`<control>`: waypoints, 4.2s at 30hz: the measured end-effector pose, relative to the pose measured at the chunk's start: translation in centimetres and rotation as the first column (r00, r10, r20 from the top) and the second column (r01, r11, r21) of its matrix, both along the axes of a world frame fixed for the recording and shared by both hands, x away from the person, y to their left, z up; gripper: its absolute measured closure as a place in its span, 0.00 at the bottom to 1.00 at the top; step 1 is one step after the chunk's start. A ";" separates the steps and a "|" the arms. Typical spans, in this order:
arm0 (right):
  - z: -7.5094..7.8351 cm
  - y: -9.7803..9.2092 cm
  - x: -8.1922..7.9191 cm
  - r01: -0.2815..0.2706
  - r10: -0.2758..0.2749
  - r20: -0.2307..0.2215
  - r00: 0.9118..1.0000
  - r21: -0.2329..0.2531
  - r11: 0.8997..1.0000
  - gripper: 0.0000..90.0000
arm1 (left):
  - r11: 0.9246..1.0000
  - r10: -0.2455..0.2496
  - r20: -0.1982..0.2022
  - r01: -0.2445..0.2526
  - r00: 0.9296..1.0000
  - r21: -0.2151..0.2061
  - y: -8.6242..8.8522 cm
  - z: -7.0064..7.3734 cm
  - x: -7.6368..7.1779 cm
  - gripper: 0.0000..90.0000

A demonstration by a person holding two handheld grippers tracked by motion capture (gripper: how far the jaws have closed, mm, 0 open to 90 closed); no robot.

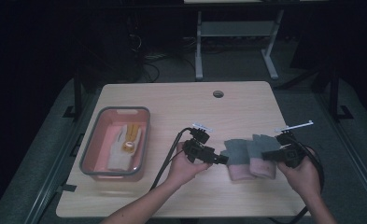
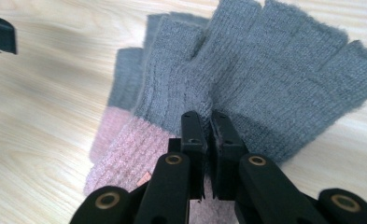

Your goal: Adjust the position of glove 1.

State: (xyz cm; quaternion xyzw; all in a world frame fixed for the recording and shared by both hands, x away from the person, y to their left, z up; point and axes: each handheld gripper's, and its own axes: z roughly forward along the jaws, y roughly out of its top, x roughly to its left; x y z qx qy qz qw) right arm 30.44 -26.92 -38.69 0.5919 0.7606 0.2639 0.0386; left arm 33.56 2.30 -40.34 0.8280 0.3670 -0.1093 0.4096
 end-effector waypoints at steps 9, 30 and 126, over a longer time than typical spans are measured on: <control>-0.1 2.3 1.1 -0.062 0.062 -0.006 0.998 -0.007 0.998 0.95 | 1.000 0.020 -0.017 -0.021 1.000 -0.006 0.9 -0.8 -0.1 0.30; -2.3 6.0 3.3 -0.202 0.198 -0.055 0.979 -0.079 0.976 0.94 | 0.999 0.043 -0.052 -0.044 0.998 -0.015 1.4 -2.1 -0.3 0.30; -2.2 6.5 4.8 -0.032 0.070 -0.090 0.994 0.374 0.927 0.87 | 0.982 0.120 -0.254 -0.153 0.960 -0.114 3.8 -2.8 1.2 0.78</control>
